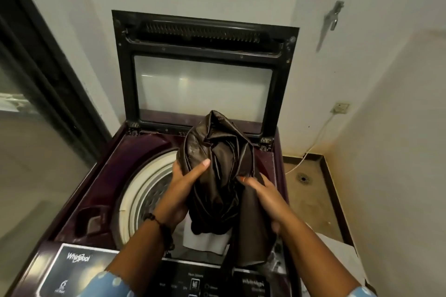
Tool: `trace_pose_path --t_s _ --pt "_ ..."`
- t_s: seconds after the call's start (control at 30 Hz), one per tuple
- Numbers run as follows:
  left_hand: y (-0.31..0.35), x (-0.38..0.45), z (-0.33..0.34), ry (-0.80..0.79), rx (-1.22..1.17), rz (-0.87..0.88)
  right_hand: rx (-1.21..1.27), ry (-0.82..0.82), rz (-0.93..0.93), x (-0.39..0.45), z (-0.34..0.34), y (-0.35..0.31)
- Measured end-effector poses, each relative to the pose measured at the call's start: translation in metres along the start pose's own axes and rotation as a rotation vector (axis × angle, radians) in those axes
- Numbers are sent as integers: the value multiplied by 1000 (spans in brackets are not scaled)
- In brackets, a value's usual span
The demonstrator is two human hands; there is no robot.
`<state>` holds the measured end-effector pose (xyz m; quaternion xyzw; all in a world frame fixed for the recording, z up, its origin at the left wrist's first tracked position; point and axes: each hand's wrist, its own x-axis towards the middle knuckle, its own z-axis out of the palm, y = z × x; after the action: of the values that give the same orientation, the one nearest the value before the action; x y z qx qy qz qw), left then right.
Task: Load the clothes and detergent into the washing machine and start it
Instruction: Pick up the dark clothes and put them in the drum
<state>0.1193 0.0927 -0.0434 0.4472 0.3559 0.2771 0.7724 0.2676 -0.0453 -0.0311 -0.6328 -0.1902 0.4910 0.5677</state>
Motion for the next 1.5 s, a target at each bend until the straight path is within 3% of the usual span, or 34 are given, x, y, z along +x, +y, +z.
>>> trace_pose_path --t_s 0.37,0.57,0.87,1.0,1.13,1.3,1.5 --pt "-44 76 -53 52 200 -364 -149 20 251 113 19 40" --pt "-68 103 -68 49 305 -417 -400 30 310 147 21 73" --pt "-111 123 -77 53 483 -606 -696 -113 409 173 21 92" --pt "-119 130 -81 131 530 -621 -736 -141 442 181 22 96" --pt "-134 139 -90 143 834 -655 -749 -89 377 184 25 104" --pt "-137 143 -86 74 1270 -607 -907 -140 273 183 30 104" --pt "-115 126 -57 -64 1495 -595 -1071 -163 201 176 38 100"
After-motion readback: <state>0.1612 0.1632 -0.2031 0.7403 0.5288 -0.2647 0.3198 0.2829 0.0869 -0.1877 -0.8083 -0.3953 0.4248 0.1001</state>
